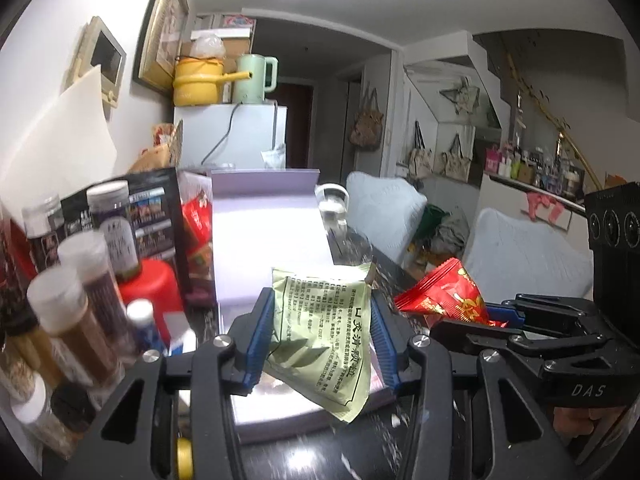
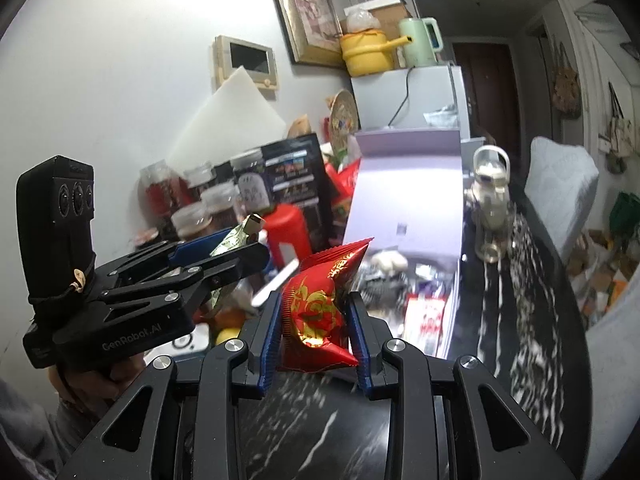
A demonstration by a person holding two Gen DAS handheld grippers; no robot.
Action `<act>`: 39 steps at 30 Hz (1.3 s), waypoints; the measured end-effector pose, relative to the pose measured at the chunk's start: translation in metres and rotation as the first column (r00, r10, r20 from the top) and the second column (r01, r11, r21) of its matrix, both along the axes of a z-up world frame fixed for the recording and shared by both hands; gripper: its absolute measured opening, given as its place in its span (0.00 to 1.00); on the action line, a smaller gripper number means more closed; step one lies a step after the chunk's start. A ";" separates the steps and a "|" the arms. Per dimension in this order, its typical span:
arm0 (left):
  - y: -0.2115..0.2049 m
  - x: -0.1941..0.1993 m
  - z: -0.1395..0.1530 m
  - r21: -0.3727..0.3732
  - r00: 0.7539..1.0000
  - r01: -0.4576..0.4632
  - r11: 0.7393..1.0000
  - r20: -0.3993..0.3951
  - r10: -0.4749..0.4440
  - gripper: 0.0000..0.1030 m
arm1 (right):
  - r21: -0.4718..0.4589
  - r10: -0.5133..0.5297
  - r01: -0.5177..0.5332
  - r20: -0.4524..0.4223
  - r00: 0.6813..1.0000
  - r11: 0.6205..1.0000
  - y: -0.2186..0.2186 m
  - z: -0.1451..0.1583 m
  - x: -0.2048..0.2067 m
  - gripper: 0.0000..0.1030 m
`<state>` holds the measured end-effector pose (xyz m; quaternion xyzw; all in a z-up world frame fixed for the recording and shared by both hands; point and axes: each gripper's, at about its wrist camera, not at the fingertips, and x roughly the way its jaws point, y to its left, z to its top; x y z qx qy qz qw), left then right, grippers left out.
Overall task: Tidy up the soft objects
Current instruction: 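Lift and carry the sachet and candy packet toward the lavender box with both tools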
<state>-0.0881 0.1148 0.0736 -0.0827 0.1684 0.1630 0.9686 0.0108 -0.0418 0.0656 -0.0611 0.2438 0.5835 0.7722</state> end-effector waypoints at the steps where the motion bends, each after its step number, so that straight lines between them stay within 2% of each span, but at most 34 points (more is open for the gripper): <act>1: 0.002 0.003 0.002 0.000 1.000 -0.004 1.000 0.006 0.004 0.44 | 0.006 0.000 0.000 0.002 1.000 1.000 0.003 0.003 0.005 0.30; 9: 0.025 0.041 0.011 0.009 0.999 -0.026 1.000 0.028 0.025 0.44 | 0.013 -0.030 0.029 0.009 1.000 0.999 0.028 0.013 0.046 0.30; 15: 0.044 0.074 0.005 -0.008 1.000 -0.029 1.000 0.000 0.029 0.44 | 0.014 -0.038 0.038 -0.016 0.999 0.999 0.048 0.011 0.075 0.30; 23: 0.068 0.111 -0.026 -0.025 0.995 -0.049 0.998 -0.091 0.046 0.44 | -0.033 -0.051 0.049 -0.069 0.996 0.998 0.077 -0.013 0.111 0.30; 28: 0.085 0.127 -0.048 -0.068 0.989 -0.063 0.996 -0.138 0.053 0.44 | -0.089 -0.055 0.046 -0.103 0.993 0.995 0.095 -0.033 0.127 0.30; 39: 0.101 0.154 -0.088 -0.089 0.961 -0.078 0.993 -0.273 0.051 0.44 | -0.177 -0.075 0.045 -0.165 0.983 0.983 0.118 -0.072 0.151 0.30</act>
